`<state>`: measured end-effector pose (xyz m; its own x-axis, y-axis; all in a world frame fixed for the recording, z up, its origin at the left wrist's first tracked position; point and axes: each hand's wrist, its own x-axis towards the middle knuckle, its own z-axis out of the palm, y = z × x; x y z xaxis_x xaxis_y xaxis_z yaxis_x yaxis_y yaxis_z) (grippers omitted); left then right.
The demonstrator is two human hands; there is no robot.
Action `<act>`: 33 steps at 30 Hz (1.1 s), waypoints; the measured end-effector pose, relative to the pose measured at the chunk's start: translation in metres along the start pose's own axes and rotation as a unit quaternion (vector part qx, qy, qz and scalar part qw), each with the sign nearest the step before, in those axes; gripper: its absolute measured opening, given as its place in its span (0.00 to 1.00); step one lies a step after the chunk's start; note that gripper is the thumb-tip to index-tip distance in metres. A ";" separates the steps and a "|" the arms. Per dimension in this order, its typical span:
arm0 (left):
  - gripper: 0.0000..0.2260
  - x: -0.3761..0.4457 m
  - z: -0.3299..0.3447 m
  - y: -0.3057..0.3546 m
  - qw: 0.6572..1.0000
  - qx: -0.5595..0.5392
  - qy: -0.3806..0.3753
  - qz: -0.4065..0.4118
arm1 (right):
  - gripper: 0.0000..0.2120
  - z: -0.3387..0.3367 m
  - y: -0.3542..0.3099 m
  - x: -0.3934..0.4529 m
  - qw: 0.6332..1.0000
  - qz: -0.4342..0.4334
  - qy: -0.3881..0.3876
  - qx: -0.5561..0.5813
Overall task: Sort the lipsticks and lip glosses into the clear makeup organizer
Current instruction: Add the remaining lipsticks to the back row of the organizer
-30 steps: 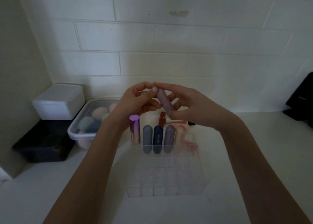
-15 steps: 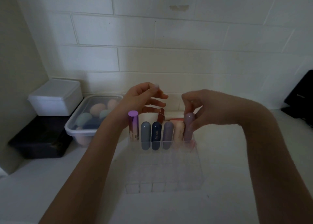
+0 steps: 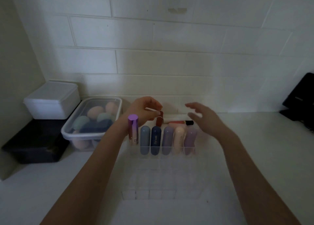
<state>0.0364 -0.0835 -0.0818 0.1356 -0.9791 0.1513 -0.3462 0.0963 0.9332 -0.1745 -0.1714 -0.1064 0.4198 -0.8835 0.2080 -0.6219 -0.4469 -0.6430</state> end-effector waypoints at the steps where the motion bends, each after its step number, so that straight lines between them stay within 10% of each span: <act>1: 0.10 0.001 0.002 -0.003 1.000 0.021 -0.008 -0.001 | 0.17 0.011 0.007 0.000 1.000 0.013 -0.025 -0.010; 22: 0.15 0.005 0.003 -0.011 0.991 0.112 -0.078 -0.008 | 0.15 0.023 -0.010 -0.005 0.983 0.002 -0.010 0.186; 33: 0.11 -0.012 -0.009 0.016 0.998 -0.028 -0.021 0.057 | 0.11 -0.004 -0.057 -0.008 0.919 -0.079 0.092 0.376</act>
<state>0.0379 -0.0685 -0.0661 0.0587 -0.9676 0.2454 -0.3053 0.2166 0.9273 -0.1445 -0.1398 -0.0687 0.3033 -0.8554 0.4198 0.0985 -0.4101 -0.9067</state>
